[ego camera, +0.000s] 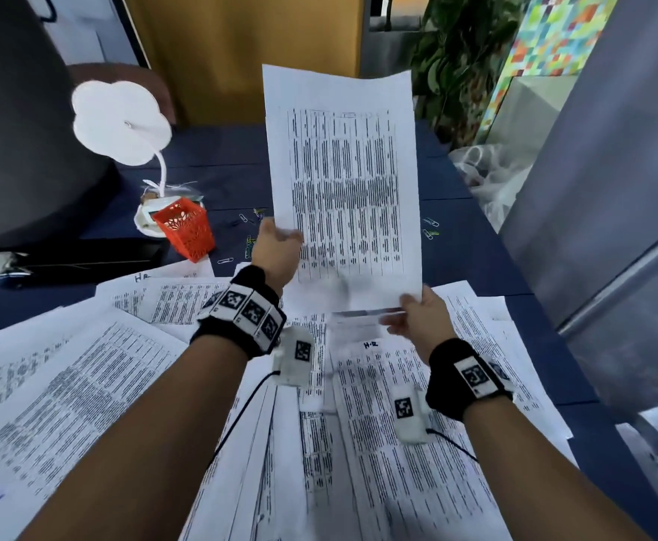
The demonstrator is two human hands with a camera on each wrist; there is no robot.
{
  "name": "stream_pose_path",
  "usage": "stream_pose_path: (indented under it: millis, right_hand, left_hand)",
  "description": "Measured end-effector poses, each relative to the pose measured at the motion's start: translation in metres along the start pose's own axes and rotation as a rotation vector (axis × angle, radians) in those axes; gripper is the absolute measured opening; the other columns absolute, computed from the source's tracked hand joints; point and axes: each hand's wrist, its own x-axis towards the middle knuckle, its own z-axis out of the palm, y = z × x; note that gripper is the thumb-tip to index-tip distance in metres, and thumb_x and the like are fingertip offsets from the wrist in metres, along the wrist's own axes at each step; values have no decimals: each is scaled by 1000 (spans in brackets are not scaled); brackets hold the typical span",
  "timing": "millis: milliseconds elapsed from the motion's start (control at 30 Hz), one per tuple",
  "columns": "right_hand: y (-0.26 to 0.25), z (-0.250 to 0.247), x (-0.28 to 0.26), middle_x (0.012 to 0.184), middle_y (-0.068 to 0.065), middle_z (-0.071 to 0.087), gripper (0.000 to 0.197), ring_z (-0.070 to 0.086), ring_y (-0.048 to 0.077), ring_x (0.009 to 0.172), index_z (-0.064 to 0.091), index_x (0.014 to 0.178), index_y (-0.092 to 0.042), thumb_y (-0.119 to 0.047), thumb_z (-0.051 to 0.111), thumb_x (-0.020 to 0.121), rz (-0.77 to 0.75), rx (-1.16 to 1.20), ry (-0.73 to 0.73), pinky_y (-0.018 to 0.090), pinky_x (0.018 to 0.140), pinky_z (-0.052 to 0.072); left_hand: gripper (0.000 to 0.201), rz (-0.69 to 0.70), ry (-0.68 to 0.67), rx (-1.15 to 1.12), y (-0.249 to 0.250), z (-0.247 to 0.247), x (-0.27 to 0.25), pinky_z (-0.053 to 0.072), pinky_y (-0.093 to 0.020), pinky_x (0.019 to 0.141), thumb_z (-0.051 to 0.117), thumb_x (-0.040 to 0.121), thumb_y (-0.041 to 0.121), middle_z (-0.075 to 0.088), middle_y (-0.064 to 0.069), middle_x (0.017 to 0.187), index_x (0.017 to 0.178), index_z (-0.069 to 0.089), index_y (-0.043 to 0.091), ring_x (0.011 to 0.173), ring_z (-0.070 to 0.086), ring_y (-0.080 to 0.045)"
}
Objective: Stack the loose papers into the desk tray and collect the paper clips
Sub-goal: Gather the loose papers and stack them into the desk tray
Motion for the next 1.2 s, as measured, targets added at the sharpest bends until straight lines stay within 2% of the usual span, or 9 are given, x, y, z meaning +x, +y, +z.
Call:
stream_pose_path:
  millis: [100, 167, 300, 500, 667, 833, 967, 1067, 1200]
  right_hand:
    - [-18, 14, 16, 73, 15, 60, 16, 58, 15, 42, 45, 102, -7, 2, 34, 97, -36, 112, 32, 32, 48, 53]
    - [-29, 22, 27, 74, 14, 59, 20, 58, 13, 40, 47, 108, -8, 2, 33, 97, -59, 148, 46, 25, 42, 49]
    - [-52, 34, 48, 75, 14, 59, 19, 60, 10, 40, 45, 91, -11, 2, 33, 98, -64, 196, 61, 19, 39, 45]
    - [-75, 49, 82, 73, 12, 56, 29, 58, 10, 38, 44, 83, -15, 6, 28, 95, -28, 280, 96, 20, 41, 45]
    - [-92, 63, 105, 68, 17, 59, 35, 60, 13, 42, 39, 127, 3, 8, 28, 94, -18, 318, 128, 21, 40, 46]
    - [-107, 76, 124, 47, 11, 63, 46, 60, 15, 41, 28, 141, 1, 4, 31, 95, -38, 299, 156, 21, 41, 47]
    - [-112, 78, 132, 63, 17, 61, 51, 62, 19, 45, 24, 145, -3, 4, 33, 95, -41, 268, 215, 25, 44, 50]
    - [-110, 77, 137, 73, 18, 59, 46, 65, 20, 48, 33, 139, 0, 1, 45, 94, -69, 254, 237, 27, 46, 53]
    - [-105, 74, 136, 83, 20, 62, 12, 67, 19, 58, 54, 104, 3, -3, 54, 93, -103, 243, 219, 26, 52, 55]
  left_hand:
    - [26, 25, -36, 117, 3, -3, 11, 42, -18, 49, 48, 90, 4, 45, 2, 77, 113, 37, 9, 68, 47, -14]
    - [33, 34, -25, 186, 4, -6, 15, 47, -18, 62, 48, 87, 0, 52, 1, 84, 116, 38, 14, 76, 51, -16]
    - [56, 37, 2, 196, -2, -11, 22, 50, -31, 79, 52, 90, 9, 56, 0, 102, 141, 29, 14, 91, 58, -21]
    - [62, -27, -98, 473, -43, -14, 28, 43, -32, 89, 62, 86, 15, 57, -12, 126, 140, 32, 11, 113, 56, -31]
    - [66, -188, -363, 884, -76, -13, 33, 47, -37, 96, 67, 82, 31, 52, -15, 130, 138, 38, 12, 114, 55, -32]
    - [85, -235, -519, 1106, -97, -6, 37, 48, -42, 98, 80, 64, 39, 49, -10, 132, 137, 41, 20, 116, 53, -29]
    - [88, -214, -479, 1169, -108, -1, 39, 44, -48, 101, 80, 60, 41, 43, -6, 134, 136, 40, 25, 123, 44, -31]
    - [89, -212, -472, 1189, -110, -1, 40, 43, -48, 101, 81, 61, 43, 43, -7, 134, 137, 38, 23, 124, 43, -31]
    - [88, -213, -464, 1176, -107, 0, 38, 43, -49, 101, 81, 60, 42, 44, -7, 133, 135, 39, 24, 123, 44, -31]
